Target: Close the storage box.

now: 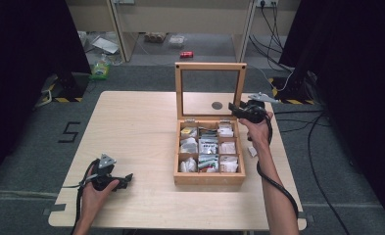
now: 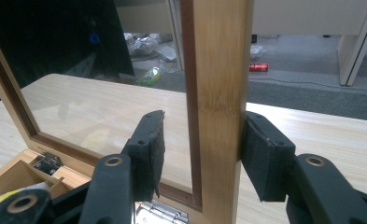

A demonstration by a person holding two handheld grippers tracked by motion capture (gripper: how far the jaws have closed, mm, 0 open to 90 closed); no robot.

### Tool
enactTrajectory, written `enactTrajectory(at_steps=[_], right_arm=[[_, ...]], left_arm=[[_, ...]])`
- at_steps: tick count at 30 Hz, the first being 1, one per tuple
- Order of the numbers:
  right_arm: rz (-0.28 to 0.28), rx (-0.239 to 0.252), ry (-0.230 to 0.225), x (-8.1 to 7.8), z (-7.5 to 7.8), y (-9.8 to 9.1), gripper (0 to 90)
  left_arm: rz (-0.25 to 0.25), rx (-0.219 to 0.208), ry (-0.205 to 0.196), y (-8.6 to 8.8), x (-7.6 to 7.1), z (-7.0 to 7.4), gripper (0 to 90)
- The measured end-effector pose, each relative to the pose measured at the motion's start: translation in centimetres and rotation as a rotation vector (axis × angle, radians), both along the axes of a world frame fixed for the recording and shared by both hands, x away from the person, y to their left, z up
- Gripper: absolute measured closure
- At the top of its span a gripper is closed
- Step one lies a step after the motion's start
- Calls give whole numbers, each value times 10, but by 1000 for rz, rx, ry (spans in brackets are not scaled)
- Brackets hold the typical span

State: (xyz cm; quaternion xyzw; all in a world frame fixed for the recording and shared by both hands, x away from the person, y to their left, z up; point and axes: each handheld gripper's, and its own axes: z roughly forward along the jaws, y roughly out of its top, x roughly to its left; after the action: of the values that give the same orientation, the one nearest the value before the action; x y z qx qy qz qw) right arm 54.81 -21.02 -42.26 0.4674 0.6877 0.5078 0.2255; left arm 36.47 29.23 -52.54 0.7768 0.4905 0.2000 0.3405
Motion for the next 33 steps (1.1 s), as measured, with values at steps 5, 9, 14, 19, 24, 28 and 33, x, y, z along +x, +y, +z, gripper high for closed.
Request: enactTrajectory(at_steps=[5, 9, 14, 19, 24, 28, 33], right_arm=[[10, 22, -2, -4, 0, -3, 540], [17, 28, -12, -9, 0, -5, 540], [14, 49, -12, -14, 0, -9, 569], [21, 38, -27, -19, 0, -9, 544], [25, -1, -35, -25, 2, -5, 513], [25, -20, -43, -28, 2, -3, 495], [-3, 10, -30, -33, 4, -3, 500]], left_arm=[[0, 0, 0, 0, 0, 0, 0], [-1, 0, 1, 0, 0, 0, 0], [0, 0, 0, 0, 0, 0, 0], [0, -1, 0, 0, 0, 0, 0], [-1, -1, 1, 0, 0, 0, 0], [-1, -1, 1, 0, 0, 0, 0], [-1, -1, 1, 0, 0, 0, 0]])
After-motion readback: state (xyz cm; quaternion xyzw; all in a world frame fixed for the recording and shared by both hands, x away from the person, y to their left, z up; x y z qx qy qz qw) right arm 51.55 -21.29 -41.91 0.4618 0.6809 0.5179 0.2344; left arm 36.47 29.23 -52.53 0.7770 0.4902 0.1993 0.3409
